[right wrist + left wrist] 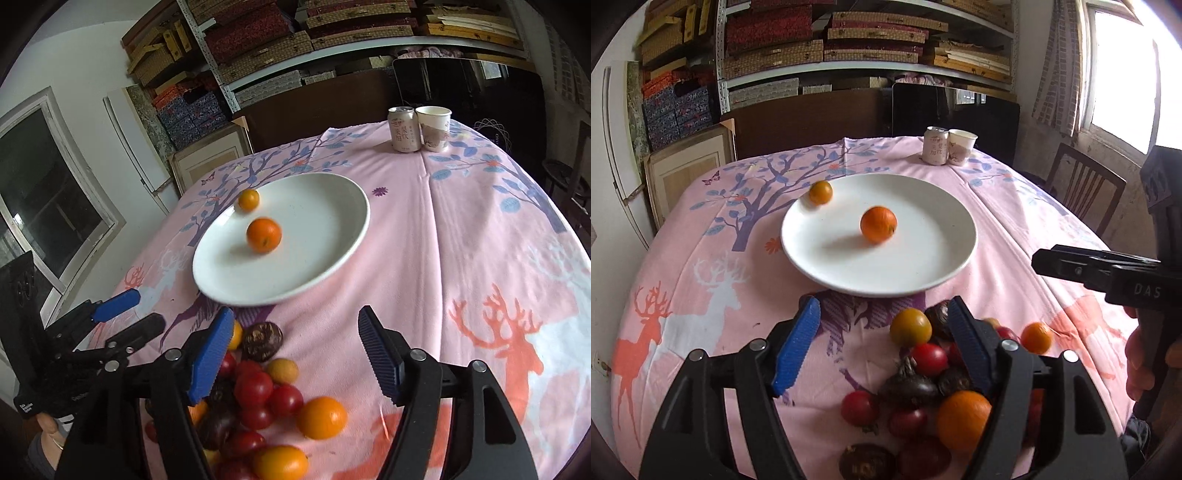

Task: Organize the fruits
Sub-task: 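Grasp a red tomato with the left gripper while the right gripper grasps a dark red tomato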

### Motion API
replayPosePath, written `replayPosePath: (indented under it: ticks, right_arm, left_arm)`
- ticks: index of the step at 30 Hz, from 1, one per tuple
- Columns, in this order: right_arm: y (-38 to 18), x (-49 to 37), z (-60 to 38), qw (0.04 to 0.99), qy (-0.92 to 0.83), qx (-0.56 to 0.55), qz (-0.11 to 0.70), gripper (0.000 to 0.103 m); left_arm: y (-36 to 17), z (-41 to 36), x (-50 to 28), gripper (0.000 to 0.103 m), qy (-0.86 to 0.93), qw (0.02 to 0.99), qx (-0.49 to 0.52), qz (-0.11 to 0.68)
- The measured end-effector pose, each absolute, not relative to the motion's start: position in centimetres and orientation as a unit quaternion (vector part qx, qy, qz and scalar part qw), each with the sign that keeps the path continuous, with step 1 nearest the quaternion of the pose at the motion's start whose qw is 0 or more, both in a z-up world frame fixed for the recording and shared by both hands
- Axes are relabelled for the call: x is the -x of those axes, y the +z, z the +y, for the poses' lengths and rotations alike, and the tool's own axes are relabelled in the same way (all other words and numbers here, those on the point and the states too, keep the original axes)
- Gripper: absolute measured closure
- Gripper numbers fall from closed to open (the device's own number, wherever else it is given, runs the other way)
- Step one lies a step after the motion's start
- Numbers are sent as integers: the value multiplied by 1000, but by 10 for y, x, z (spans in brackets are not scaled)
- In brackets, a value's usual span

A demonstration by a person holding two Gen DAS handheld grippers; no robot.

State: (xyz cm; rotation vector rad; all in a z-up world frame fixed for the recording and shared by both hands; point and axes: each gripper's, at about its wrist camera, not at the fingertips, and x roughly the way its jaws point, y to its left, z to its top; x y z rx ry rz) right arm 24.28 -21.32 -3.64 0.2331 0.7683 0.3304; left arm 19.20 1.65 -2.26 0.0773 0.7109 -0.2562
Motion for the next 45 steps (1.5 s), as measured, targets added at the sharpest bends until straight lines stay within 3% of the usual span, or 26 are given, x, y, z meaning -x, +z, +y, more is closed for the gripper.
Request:
replayPosePath:
  ticks: [2,9,14,18,19,27,36,38,40,45]
  right_arm:
    - [-43,-222,-224,910,154,-121,365,32]
    - [-65,-173,-236,924,130,-86,348,30]
    - [-70,-167,-243,925,123,-97,345,30]
    - [-64,-162,-242,927,129,-99,338,30]
    - [-62,-160,-241,928,129,-95,335,30]
    - [-69,-149,-228,914,164,-87,361,30]
    - [-86,-111,-161,896,246,26,370,30]
    - [-88,-114,-155,897,241,29,370,35]
    - [-93,-121,-152,890,248,15,383,48]
    - [-102,-138,-160,876,255,-39,408,51]
  left_arm:
    - [-25,18,-165,20,-127,930,-43,342]
    - [-65,7,-83,21,-121,914,-126,367]
    - [-80,10,-61,33,-119,911,-141,370]
    - [-92,18,-77,71,-121,904,-115,394]
    - [-95,18,-82,75,-121,901,-114,401]
    - [-101,13,-86,76,-111,906,-117,391]
    - [-65,15,-58,76,-131,925,-99,342]
    - [-64,12,-56,76,-136,924,-99,343]
    - [-65,11,-55,76,-137,923,-96,345]
    - [-72,15,-57,76,-137,920,-84,358]
